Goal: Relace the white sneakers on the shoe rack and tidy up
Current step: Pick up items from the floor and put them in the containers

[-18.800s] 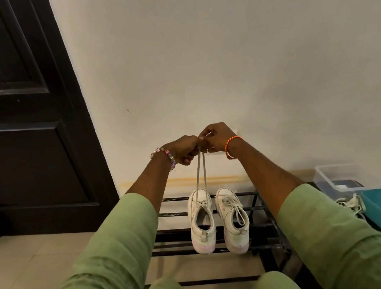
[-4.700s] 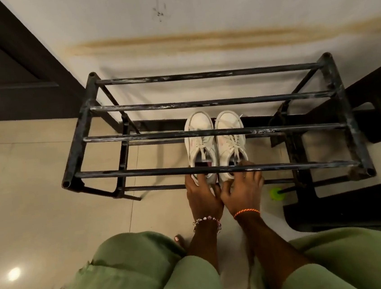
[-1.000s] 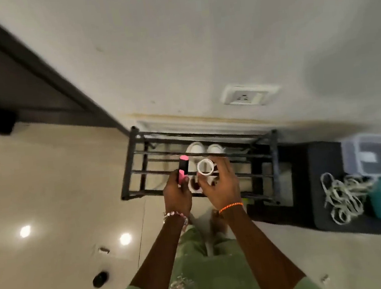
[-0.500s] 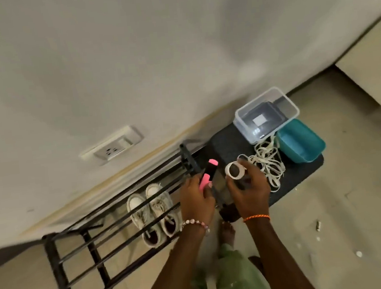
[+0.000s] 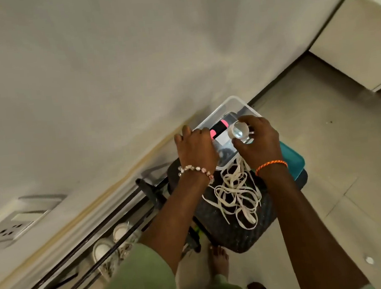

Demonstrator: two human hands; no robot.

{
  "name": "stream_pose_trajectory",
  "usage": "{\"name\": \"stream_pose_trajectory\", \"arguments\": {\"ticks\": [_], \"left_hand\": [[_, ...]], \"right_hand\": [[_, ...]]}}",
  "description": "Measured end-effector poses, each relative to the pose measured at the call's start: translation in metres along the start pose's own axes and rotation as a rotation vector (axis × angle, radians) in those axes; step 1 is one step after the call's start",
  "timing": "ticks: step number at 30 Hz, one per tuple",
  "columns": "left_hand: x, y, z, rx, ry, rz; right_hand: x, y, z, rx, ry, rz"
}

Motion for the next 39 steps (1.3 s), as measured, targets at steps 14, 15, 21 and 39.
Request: {"name": "stream_pose_trajectory", "arguments": {"ticks": [14,15,21,39], "left_hand": [[0.019,-0.026,-0.044,-0.213,-0.017,-0.195],[0.019,-0.028,-0.047,-0.216,-0.012,-0.195],[0.012,-0.028,-0.051,-0.187,0.040,-0.231],[0.000,-0.025,-0.046,-0.121,0.053,-0.141]], "right_hand": [[0.019,-0.015,-0.033,-0.103,-0.060,0.048],[0.021,-0.017,-0.037,-0.113,-0.070,0.060],[0.021,-0.029,-0.057,-0.151,-0.112,0.226],[0.020,-0.061,-0.076,-0.179,-0.218,0.307]]}}
Point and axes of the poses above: each hand's wrist, its own z-axis away from the middle knuckle, its own y-axis out of the back of the hand, x = y × z, the point moved 3 cm from there along -z, towards the middle knuckle, and after that the axes turned 8 degrees about -x, right-handed, at the moved point
